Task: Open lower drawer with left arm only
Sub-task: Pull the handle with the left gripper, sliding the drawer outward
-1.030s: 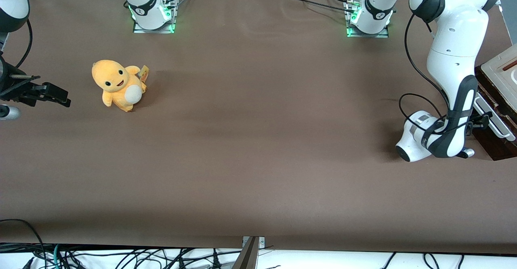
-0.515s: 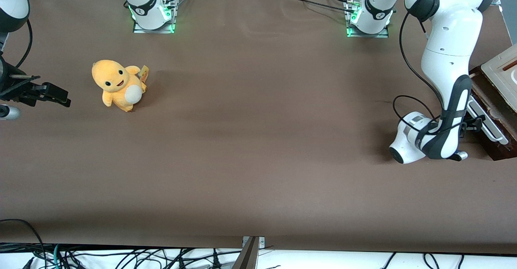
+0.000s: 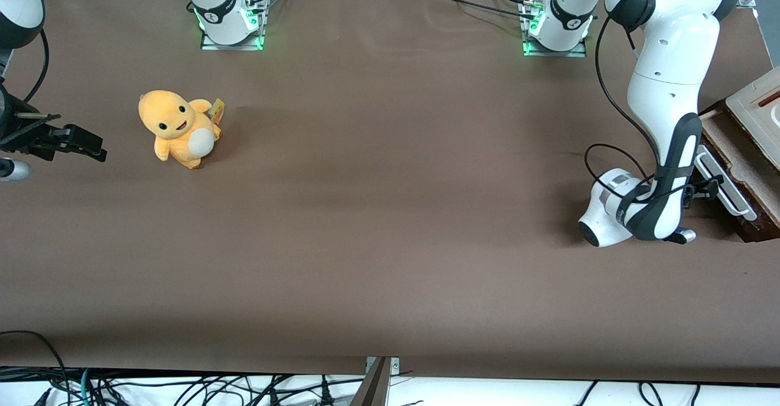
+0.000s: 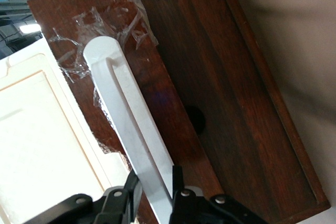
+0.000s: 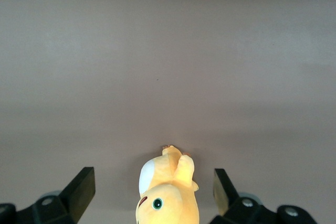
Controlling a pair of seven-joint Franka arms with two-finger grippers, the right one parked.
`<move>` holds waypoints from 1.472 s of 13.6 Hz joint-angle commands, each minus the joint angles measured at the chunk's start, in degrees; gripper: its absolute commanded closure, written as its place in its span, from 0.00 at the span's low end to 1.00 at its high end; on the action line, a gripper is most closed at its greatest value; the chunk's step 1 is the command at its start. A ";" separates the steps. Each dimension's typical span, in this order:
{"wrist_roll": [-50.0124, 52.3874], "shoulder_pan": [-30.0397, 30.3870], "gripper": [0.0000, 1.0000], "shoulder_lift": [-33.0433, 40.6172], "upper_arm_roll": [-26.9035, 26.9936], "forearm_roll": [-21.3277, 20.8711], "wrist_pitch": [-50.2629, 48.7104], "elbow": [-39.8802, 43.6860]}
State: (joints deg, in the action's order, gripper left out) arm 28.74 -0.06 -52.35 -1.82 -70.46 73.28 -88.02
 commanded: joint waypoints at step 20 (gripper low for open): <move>-2.02 -3.37 0.82 -0.91 -0.29 6.30 -1.65 3.65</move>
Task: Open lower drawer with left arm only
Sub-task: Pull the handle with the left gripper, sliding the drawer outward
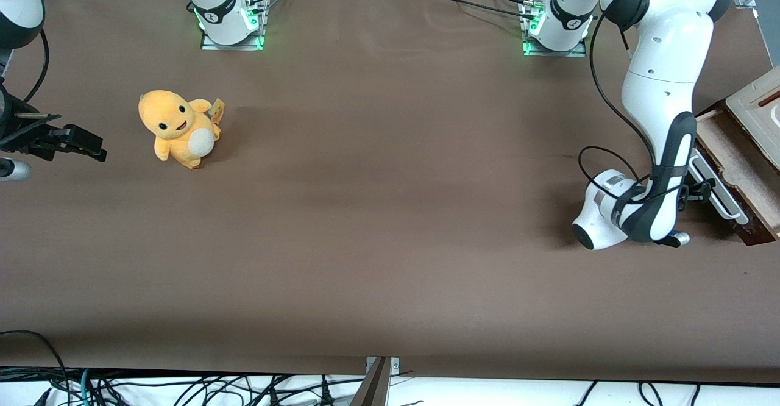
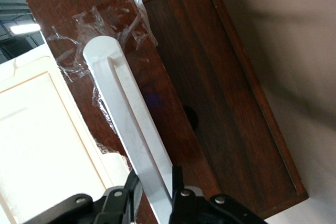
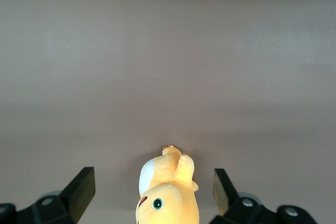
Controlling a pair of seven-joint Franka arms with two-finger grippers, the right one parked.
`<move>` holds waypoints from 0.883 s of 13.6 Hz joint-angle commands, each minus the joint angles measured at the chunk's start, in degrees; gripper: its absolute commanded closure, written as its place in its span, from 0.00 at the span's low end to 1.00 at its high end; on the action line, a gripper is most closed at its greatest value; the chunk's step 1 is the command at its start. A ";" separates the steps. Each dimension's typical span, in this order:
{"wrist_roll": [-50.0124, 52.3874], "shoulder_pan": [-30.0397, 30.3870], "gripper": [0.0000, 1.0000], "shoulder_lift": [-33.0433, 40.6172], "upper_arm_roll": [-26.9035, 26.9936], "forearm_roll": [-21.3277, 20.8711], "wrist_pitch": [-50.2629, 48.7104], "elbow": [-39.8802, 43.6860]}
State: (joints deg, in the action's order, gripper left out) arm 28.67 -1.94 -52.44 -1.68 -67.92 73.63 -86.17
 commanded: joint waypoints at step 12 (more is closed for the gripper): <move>-2.74 -3.50 0.00 -0.38 -0.69 4.38 -2.09 2.49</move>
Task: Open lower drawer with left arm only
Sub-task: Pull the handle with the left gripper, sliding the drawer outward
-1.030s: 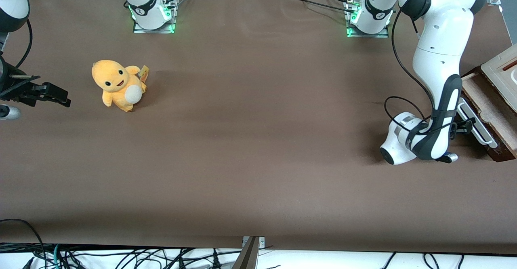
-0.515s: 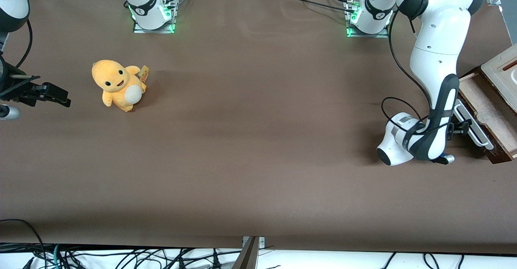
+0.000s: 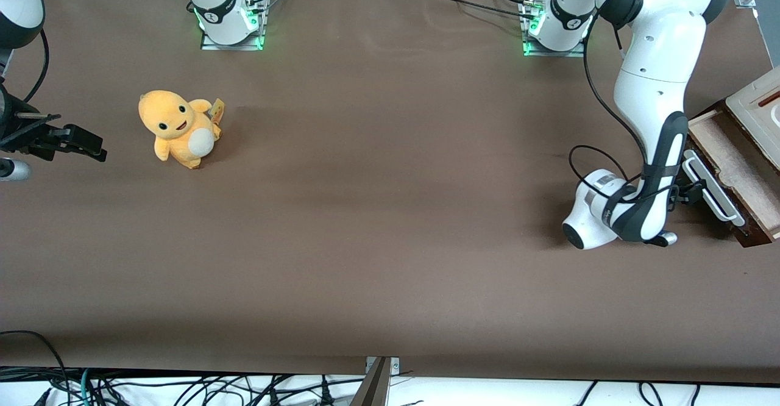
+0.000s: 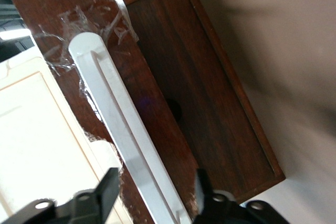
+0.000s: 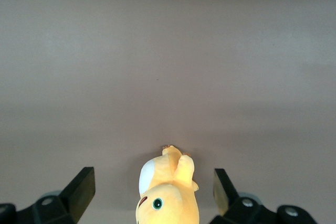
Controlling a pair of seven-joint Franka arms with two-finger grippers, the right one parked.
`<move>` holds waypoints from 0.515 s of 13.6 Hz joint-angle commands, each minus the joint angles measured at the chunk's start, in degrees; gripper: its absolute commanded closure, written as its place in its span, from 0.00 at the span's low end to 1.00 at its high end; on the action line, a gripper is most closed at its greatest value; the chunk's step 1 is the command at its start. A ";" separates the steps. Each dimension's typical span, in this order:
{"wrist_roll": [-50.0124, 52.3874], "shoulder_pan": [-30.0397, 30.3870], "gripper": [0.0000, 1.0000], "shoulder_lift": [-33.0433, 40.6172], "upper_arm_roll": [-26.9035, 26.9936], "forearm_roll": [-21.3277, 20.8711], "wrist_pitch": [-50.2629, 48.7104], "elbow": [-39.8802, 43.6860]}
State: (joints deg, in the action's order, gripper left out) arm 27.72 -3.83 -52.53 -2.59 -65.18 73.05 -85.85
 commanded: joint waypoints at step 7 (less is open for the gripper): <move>-1.79 -3.28 0.00 1.11 -0.13 16.37 -1.69 10.43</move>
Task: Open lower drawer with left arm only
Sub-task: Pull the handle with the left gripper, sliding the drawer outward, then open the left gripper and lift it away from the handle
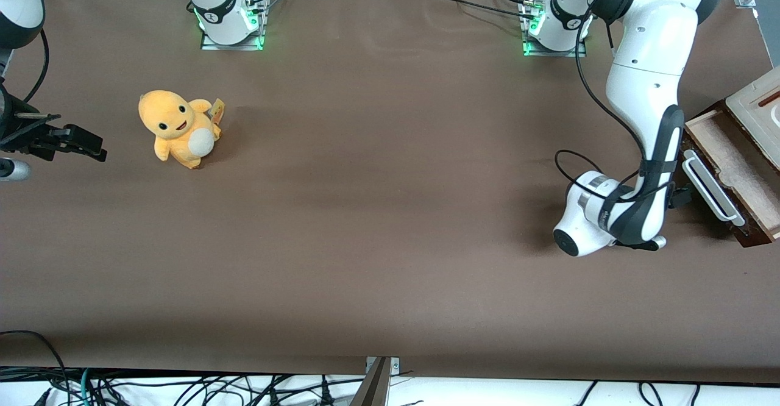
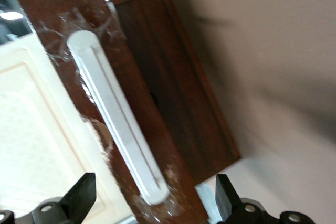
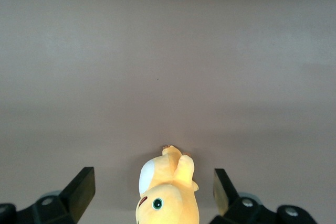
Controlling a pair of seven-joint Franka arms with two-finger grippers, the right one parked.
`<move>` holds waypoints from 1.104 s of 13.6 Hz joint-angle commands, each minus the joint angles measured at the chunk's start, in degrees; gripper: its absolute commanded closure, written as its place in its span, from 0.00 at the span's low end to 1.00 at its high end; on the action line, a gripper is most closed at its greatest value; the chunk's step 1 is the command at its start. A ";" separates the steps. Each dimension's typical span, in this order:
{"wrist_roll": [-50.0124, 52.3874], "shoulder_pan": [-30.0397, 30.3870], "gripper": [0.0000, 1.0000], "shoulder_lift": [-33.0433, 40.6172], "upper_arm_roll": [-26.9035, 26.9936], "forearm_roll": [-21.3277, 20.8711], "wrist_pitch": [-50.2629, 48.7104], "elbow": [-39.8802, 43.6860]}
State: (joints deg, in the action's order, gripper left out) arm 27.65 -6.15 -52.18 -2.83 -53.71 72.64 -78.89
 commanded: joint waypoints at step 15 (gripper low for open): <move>-2.08 4.74 0.00 10.78 -0.60 51.51 0.39 17.80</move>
State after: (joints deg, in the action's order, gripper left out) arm 27.15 -3.16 -41.82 -3.04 -5.32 72.53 -62.68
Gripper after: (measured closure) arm 0.000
